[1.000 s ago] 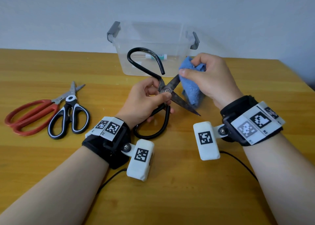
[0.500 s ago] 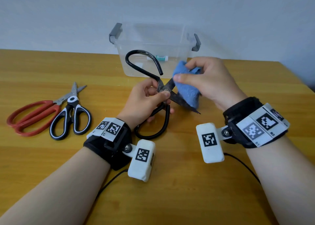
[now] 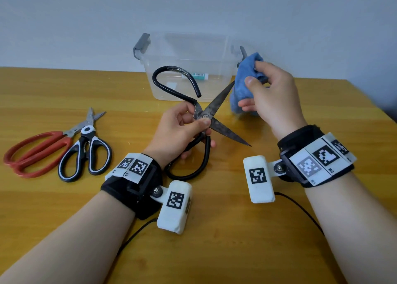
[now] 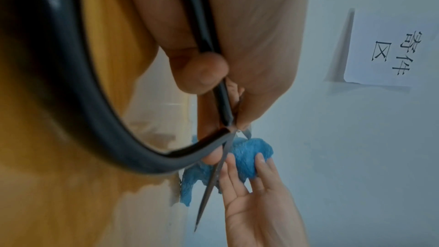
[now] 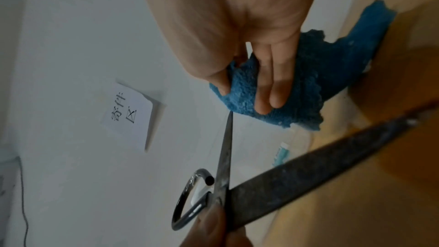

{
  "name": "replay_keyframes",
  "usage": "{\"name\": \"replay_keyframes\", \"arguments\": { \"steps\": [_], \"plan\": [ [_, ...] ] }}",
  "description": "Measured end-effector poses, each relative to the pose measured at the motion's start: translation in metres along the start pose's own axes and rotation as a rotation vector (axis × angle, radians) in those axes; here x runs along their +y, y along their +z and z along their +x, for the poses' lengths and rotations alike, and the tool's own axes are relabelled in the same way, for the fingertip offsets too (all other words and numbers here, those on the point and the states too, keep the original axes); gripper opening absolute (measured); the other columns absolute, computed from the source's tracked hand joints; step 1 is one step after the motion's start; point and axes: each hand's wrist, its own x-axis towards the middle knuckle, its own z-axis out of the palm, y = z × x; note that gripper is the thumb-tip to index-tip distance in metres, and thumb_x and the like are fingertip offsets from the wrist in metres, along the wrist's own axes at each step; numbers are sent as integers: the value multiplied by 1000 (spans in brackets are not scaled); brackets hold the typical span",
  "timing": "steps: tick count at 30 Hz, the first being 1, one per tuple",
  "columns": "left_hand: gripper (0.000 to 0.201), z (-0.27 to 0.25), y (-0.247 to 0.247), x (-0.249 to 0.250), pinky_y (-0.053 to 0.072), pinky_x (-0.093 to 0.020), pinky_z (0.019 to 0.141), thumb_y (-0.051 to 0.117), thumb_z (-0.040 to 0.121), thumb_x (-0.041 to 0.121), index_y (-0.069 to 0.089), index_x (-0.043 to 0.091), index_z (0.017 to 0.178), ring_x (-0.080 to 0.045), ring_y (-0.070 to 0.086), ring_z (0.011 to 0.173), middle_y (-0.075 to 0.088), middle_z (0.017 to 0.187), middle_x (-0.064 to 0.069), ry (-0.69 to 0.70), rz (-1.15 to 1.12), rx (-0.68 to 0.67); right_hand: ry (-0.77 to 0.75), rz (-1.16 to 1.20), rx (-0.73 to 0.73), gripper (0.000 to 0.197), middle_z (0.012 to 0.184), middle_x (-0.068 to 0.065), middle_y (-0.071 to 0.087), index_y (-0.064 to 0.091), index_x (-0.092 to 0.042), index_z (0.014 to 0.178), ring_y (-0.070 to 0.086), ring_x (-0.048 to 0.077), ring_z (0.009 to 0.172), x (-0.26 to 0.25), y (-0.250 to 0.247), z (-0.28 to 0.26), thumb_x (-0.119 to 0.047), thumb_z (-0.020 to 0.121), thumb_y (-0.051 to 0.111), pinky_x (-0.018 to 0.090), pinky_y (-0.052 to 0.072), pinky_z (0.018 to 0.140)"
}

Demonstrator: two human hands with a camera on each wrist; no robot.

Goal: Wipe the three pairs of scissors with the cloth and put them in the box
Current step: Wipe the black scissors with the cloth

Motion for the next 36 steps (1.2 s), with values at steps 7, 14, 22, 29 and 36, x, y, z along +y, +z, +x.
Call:
{"name": "replay_keyframes", "arguments": {
  "steps": [7,14,22,29,36],
  "plan": [
    [18,0,0,0,29,-17,32,63,99,5,47,8,93,-35,75,63,70,75,-11,23,-62,54,-76,-269,-19,28,98,-3,73,65,-27,120,66,13,47,-6,-7,0,-17,94,63,26,56,58],
    [19,4,-1,-4,28,-17,32,62,99,2,46,7,105,-37,74,62,68,70,-10,39,-114,104,-41,-345,-77,11,71,-10,69,74,-32,72,68,6,72,-15,-11,-4,-35,81,79,40,61,76],
    [20,5,-1,-4,28,-17,32,63,99,2,45,8,106,-37,75,62,68,72,-12,31,-111,124,12,-334,-88,25,60,-2,44,47,-15,68,44,18,57,-14,-7,-3,-27,86,59,36,39,56],
    [22,6,-2,-6,29,-17,32,61,100,2,40,10,98,-33,74,61,68,68,-7,29,-86,143,-22,-116,-159,8,67,7,63,60,-13,86,63,20,51,-18,3,-9,-17,89,66,40,56,52],
    [23,10,-5,-11,38,-32,40,69,96,13,55,-5,102,-51,50,46,74,71,-9,27,94,95,-135,-337,-462,25,93,-27,68,76,-41,107,62,-8,84,-17,16,-20,-26,87,77,4,41,66]
  ]
}}
